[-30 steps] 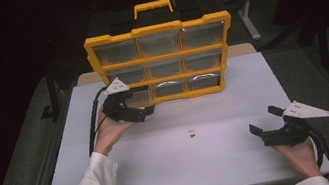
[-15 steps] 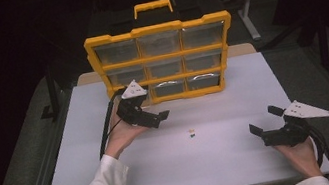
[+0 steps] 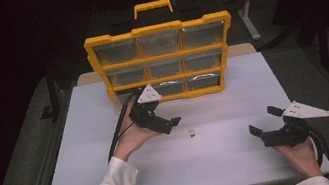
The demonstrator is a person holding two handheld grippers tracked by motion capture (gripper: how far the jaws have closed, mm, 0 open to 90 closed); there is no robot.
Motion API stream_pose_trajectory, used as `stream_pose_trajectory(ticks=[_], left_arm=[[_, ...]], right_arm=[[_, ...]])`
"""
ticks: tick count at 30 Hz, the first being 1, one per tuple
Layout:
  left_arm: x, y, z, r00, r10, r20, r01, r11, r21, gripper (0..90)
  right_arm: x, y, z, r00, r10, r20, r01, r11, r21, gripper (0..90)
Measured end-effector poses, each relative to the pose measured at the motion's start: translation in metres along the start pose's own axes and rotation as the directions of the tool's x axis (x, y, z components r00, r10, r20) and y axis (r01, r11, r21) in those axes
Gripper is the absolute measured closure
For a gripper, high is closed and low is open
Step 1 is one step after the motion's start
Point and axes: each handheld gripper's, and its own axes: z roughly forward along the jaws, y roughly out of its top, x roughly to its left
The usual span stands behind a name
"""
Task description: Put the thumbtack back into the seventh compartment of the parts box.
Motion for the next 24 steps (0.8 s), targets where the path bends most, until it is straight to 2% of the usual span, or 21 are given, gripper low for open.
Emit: stream_pose_trajectory(ticks=[1, 13, 17, 18, 19, 24], left_arm=[[-0.003, 0.001, 0.003, 0.9998, -0.005, 0.017, 0.005, 1.0, -0.006, 0.0], [-0.018, 0.003, 0.023, 0.9986, 0.037, 0.039, -0.039, 0.9985, 0.038, 0.0], [-0.02, 0.003, 0.027, 0.996, 0.02, 0.087, -0.023, 0.9992, 0.031, 0.0], [-0.02, 0.003, 0.027, 0.996, 0.02, 0.087, -0.023, 0.9992, 0.031, 0.0], [-0.021, 0.002, 0.033, 0.9953, 0.028, 0.093, -0.033, 0.9982, 0.05, 0.0], [-0.027, 0.0, 0.045, 0.9927, 0.035, 0.115, -0.044, 0.996, 0.078, 0.0]], right_arm=[[0.0, 0.0, 0.0, 1.0, 0.002, -0.002, -0.002, 1.0, -0.001, 0.0], [0.0, 0.0, 0.0, 1.0, -0.001, -0.006, 0.001, 1.0, 0.003, 0.0], [0.0, 0.0, -0.001, 1.0, -0.001, -0.005, 0.001, 1.0, 0.0, 0.0], [0.0, 0.0, -0.001, 1.0, -0.001, -0.005, 0.001, 1.0, 0.0, 0.0], [0.0, 0.0, -0.001, 1.0, -0.004, -0.007, 0.004, 1.0, 0.0, 0.0], [0.0, 0.0, -0.001, 1.0, -0.005, -0.007, 0.005, 1.0, 0.002, 0.0]])
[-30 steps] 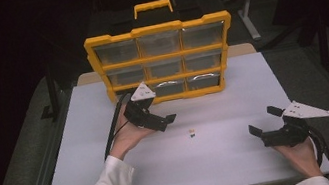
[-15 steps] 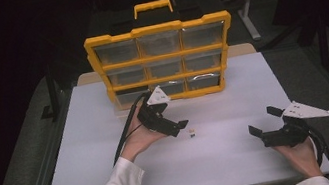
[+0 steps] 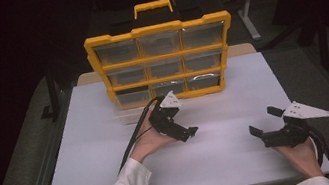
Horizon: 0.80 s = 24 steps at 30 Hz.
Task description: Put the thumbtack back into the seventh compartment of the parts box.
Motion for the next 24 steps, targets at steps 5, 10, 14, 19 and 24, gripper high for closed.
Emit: stream_pose_trajectory(ticks=[5, 10, 14, 19, 24], left_arm=[[-0.008, -0.001, 0.008, 0.9986, 0.048, -0.023, -0.048, 0.9986, 0.024, 5.7], [-0.007, -0.003, 0.015, 0.9994, 0.035, -0.006, -0.035, 0.9983, 0.046, 7.2], [-0.007, -0.004, 0.016, 0.999, 0.036, 0.026, -0.037, 0.9976, 0.059, 15.8], [-0.011, -0.006, 0.022, 0.9974, 0.063, 0.036, -0.067, 0.9915, 0.112, 25.4], [-0.01, -0.008, 0.027, 0.9979, 0.054, 0.036, -0.058, 0.9921, 0.111, 32.4]], right_arm=[[-0.001, 0.0, -0.001, 1.0, -0.003, 0.0, 0.003, 1.0, 0.004, 0.0], [0.0, 0.0, 0.0, 0.9999, -0.011, -0.001, 0.011, 1.0, 0.008, 0.0], [0.0, 0.0, 0.0, 0.9999, -0.014, -0.004, 0.014, 1.0, 0.007, 0.0], [0.0, 0.0, 0.0, 0.9999, -0.014, 0.003, 0.014, 1.0, 0.013, 0.0], [-0.001, 0.0, 0.0, 0.9999, -0.015, 0.006, 0.015, 1.0, 0.01, 0.0]])
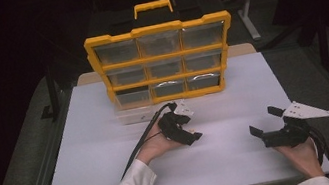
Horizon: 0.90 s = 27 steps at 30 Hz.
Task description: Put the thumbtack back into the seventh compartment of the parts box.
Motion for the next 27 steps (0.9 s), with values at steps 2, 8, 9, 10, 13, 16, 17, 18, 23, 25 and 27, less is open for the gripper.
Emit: stream_pose_trajectory(ticks=[2, 8, 9, 10, 13, 16, 17, 18, 23, 25, 27], left_arm=[[0.001, -0.001, 0.002, 1.0, -0.008, 0.006, 0.008, 1.0, 0.002, 35.3], [0.007, -0.009, 0.01, 0.999, -0.03, 0.033, 0.029, 0.9988, 0.04, 60.0], [0.008, -0.01, 0.011, 0.9989, -0.033, 0.034, 0.031, 0.9985, 0.046, 61.5], [0.009, -0.011, 0.012, 0.9986, -0.036, 0.038, 0.034, 0.9985, 0.042, 62.4], [0.01, -0.012, 0.014, 0.9985, -0.036, 0.04, 0.034, 0.9982, 0.05, 65.2], [0.009, -0.013, 0.018, 0.9987, -0.019, 0.048, 0.016, 0.9973, 0.072, 69.3], [0.009, -0.014, 0.02, 0.9987, -0.017, 0.047, 0.014, 0.9968, 0.079, 71.7], [0.009, -0.014, 0.022, 0.9986, -0.016, 0.05, 0.012, 0.9962, 0.087, 72.8], [0.01, -0.015, 0.028, 0.9996, -0.016, 0.025, 0.013, 0.9944, 0.105, 78.1], [0.011, -0.016, 0.029, 0.9996, -0.018, 0.02, 0.016, 0.995, 0.099, 81.9], [0.013, -0.016, 0.029, 0.9994, -0.023, 0.024, 0.021, 0.995, 0.098, 82.7]], right_arm=[[0.0, 0.0, 0.0, 1.0, 0.002, 0.0, -0.002, 1.0, 0.003, 0.0], [-0.001, 0.0, 0.001, 1.0, 0.0, 0.001, 0.0, 1.0, 0.003, 0.0], [-0.001, 0.0, 0.001, 1.0, -0.001, 0.002, 0.001, 1.0, 0.004, 0.0], [-0.001, 0.0, 0.002, 1.0, -0.001, 0.003, 0.001, 1.0, 0.006, 0.0], [0.0, 0.0, 0.002, 1.0, -0.004, 0.003, 0.004, 1.0, 0.009, 0.0], [0.0, 0.0, 0.002, 0.9999, -0.008, 0.006, 0.008, 1.0, 0.01, 0.0], [0.001, 0.0, 0.002, 0.9999, -0.01, 0.012, 0.01, 1.0, 0.009, 0.0], [0.001, 0.0, 0.002, 0.9998, -0.011, 0.019, 0.011, 1.0, 0.01, 0.0], [0.002, 0.001, 0.001, 0.9999, -0.008, 0.013, 0.008, 1.0, -0.004, 0.0], [0.002, 0.001, 0.002, 0.9999, -0.01, 0.011, 0.01, 1.0, 0.0, 0.0], [0.002, 0.001, 0.002, 0.9999, -0.009, 0.01, 0.009, 1.0, 0.003, 0.0]])
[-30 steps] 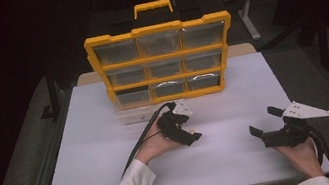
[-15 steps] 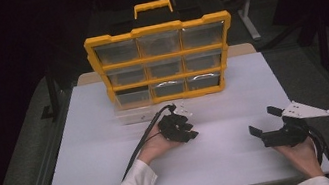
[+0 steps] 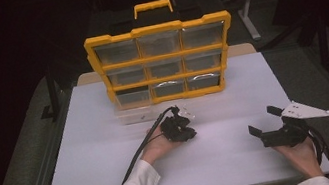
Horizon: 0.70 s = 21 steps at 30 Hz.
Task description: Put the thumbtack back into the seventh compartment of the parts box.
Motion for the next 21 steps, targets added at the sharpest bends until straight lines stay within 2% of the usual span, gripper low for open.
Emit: stream_pose_trajectory(ticks=[6, 11, 13, 21], left_arm=[[-0.003, 0.0, -0.001, 0.9999, 0.002, -0.015, -0.002, 1.0, 0.009, 83.5], [-0.002, 0.001, -0.007, 0.9999, -0.006, -0.009, 0.006, 1.0, -0.002, 83.6], [-0.001, 0.001, -0.014, 0.9997, -0.023, 0.01, 0.023, 0.9994, -0.026, 83.7], [-0.005, 0.003, -0.033, 0.9997, -0.021, 0.013, 0.022, 0.9963, -0.083, 83.8]], right_arm=[[-0.001, -0.001, 0.001, 1.0, 0.004, -0.002, -0.004, 1.0, 0.005, 0.0], [-0.001, -0.001, 0.001, 1.0, 0.004, -0.002, -0.004, 1.0, 0.006, 0.0], [0.0, -0.001, 0.001, 1.0, 0.004, -0.004, -0.004, 1.0, 0.008, 0.0], [0.0, 0.0, 0.002, 1.0, -0.001, -0.006, 0.001, 1.0, 0.008, 0.0]])
